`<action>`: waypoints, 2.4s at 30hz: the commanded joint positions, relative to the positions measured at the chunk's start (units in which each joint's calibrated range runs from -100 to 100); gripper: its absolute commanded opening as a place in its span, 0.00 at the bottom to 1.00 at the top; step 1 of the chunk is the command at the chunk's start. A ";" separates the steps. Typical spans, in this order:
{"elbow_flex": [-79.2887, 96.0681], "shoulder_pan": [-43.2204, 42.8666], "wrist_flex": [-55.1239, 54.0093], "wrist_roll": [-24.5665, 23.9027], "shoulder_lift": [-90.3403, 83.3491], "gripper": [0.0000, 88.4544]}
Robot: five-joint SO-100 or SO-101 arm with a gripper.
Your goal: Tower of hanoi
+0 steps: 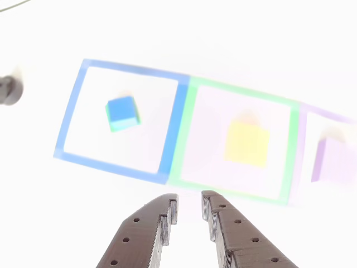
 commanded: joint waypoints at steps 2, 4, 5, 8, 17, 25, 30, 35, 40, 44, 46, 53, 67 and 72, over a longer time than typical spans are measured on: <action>-12.62 -4.34 13.27 0.20 0.07 0.00; -14.34 -6.06 14.97 0.20 0.07 0.00; -14.89 -6.92 15.38 0.20 0.07 0.00; -15.62 -9.32 15.70 0.20 0.07 0.01; -10.71 -9.51 10.92 0.20 0.72 0.16; 16.93 -4.43 -18.95 0.20 -4.29 0.35; 31.47 -2.71 -39.93 0.20 -3.96 0.38; 41.47 -2.61 -59.03 0.20 -0.01 0.39; 47.38 -2.42 -78.31 0.20 8.88 0.40; 49.20 -2.61 -89.08 0.20 16.22 0.40; 49.57 -2.71 -93.69 0.20 19.94 0.40; 49.29 -3.28 -109.48 0.20 33.66 0.40; 41.84 -4.24 -120.09 0.20 51.27 0.39; 39.57 -4.72 -123.33 0.20 56.03 0.37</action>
